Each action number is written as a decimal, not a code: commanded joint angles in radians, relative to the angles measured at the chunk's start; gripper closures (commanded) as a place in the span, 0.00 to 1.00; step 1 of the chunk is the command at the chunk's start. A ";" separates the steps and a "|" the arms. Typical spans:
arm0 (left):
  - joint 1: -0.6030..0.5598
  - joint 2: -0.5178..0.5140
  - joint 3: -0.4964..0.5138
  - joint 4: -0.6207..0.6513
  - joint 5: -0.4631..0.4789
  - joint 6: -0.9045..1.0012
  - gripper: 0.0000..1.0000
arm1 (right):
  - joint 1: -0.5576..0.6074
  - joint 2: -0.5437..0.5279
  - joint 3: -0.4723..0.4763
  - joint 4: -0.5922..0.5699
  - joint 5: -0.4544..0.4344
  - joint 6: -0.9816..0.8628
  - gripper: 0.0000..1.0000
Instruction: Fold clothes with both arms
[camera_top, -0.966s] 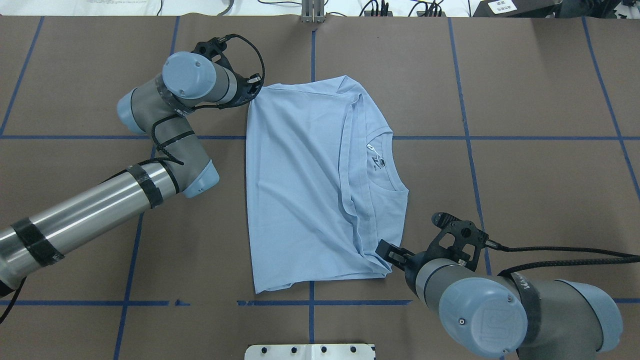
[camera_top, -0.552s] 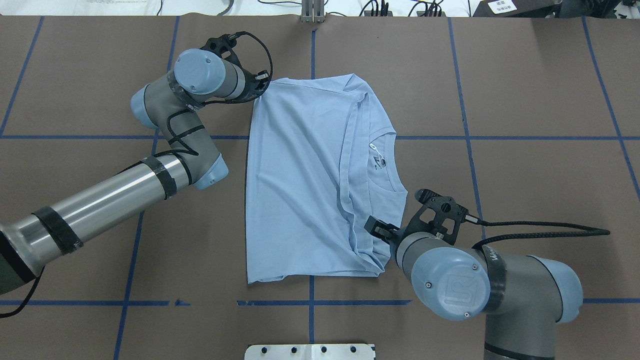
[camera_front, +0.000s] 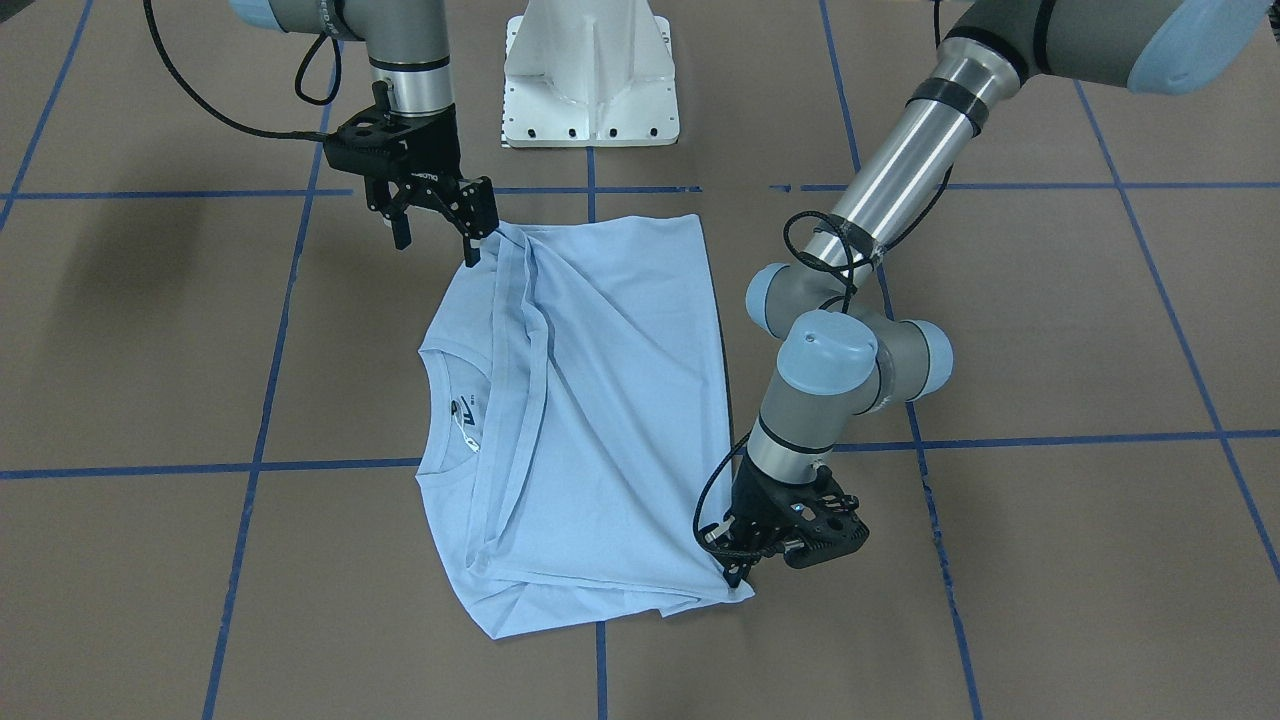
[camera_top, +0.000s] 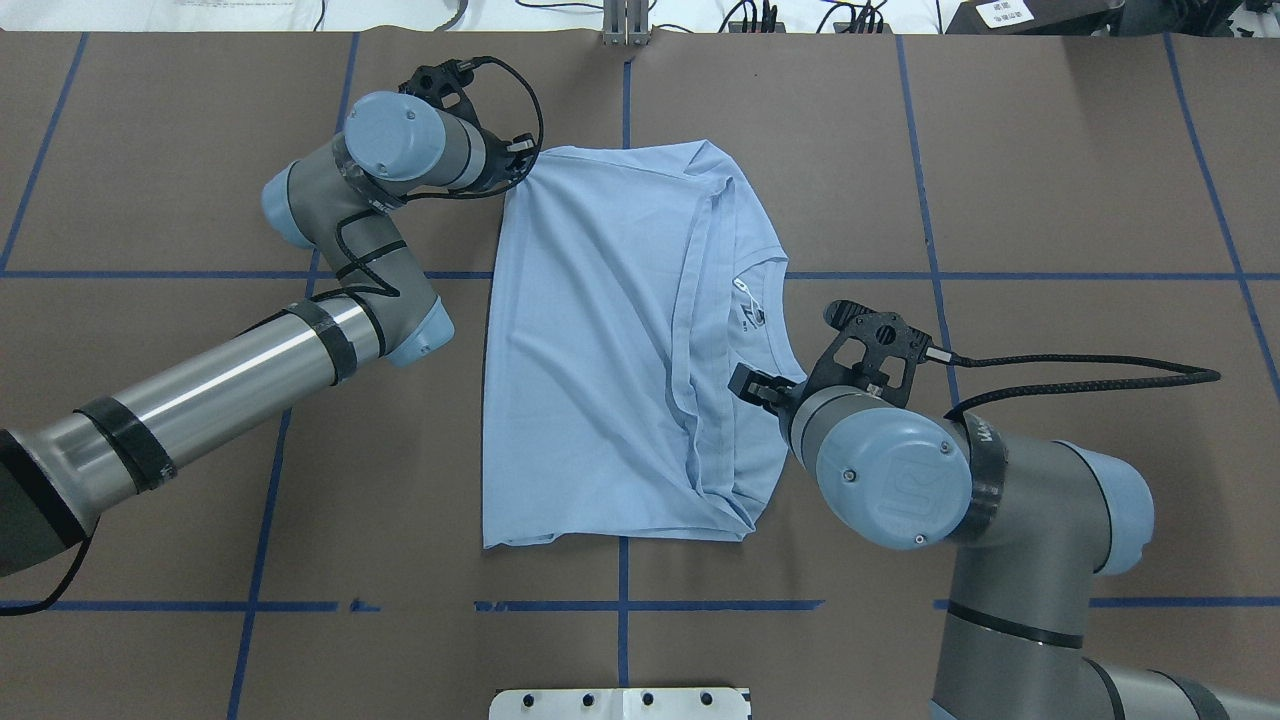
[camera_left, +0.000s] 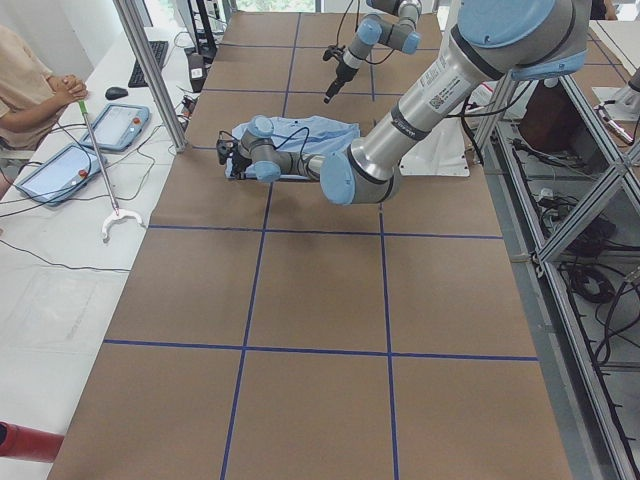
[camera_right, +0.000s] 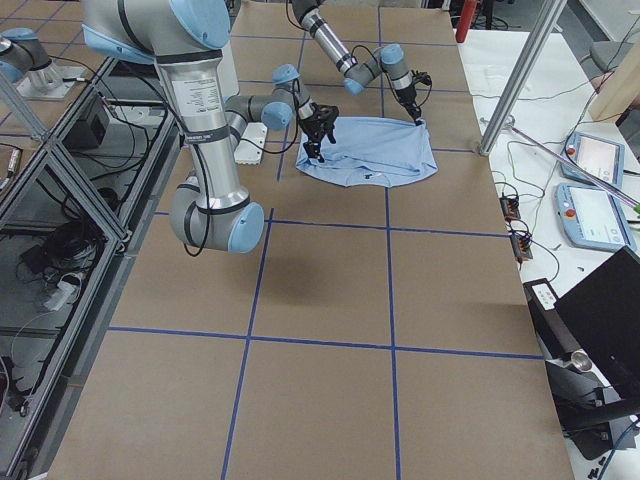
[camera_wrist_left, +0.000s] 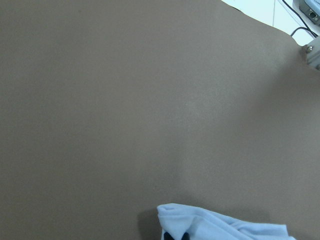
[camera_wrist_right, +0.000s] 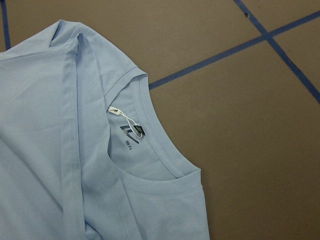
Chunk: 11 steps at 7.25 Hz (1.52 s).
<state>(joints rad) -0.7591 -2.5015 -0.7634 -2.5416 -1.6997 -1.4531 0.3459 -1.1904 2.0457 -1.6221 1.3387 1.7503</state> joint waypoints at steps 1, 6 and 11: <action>-0.029 0.003 -0.054 0.006 -0.004 0.030 0.27 | 0.057 0.061 -0.082 0.001 0.002 -0.061 0.00; -0.034 0.318 -0.667 0.213 -0.018 -0.038 0.26 | 0.287 0.288 -0.616 0.368 0.190 -0.217 0.00; -0.029 0.332 -0.682 0.215 -0.008 -0.039 0.24 | 0.396 0.524 -1.057 0.582 0.296 -0.225 0.01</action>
<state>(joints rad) -0.7896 -2.1701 -1.4452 -2.3274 -1.7090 -1.4924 0.7225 -0.7279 1.0626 -1.0466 1.6158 1.5266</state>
